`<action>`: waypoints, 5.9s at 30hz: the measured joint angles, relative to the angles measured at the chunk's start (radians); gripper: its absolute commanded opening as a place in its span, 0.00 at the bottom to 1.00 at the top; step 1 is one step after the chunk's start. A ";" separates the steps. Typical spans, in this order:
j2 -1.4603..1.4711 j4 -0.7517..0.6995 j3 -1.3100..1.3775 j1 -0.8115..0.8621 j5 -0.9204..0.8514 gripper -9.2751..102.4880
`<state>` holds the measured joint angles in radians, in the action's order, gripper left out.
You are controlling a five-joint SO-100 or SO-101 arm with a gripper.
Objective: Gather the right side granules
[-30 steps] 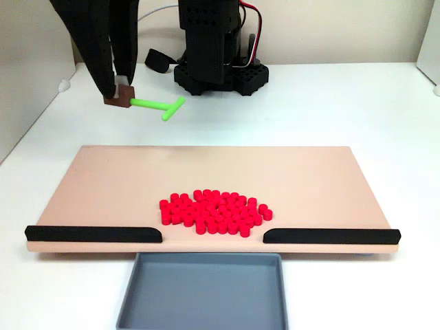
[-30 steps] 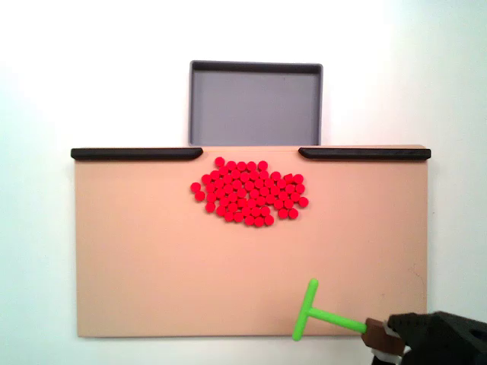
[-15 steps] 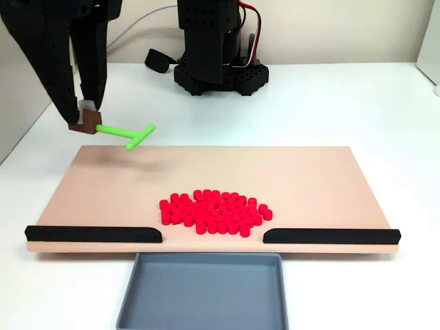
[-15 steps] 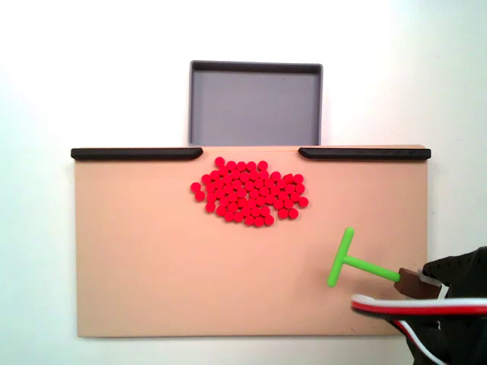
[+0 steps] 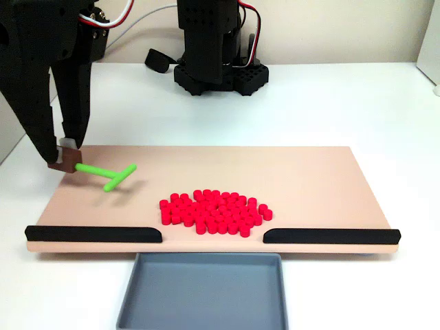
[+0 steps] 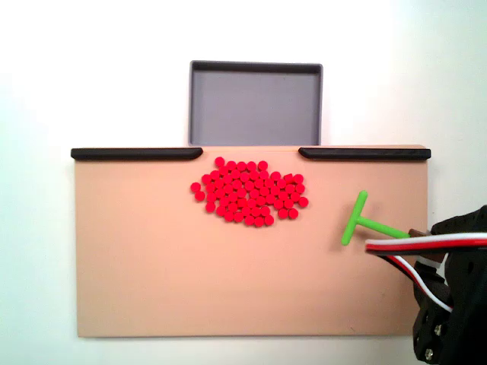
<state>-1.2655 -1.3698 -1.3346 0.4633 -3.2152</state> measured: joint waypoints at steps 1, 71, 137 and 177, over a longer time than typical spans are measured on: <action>0.006 0.000 0.000 0.002 0.000 0.08; 0.120 0.003 0.048 -0.112 0.000 0.08; 0.138 0.008 0.072 -0.172 0.000 0.08; 0.074 -0.011 0.069 -0.141 0.000 0.08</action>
<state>-1.1919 -1.3806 -1.2655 0.3221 -3.2152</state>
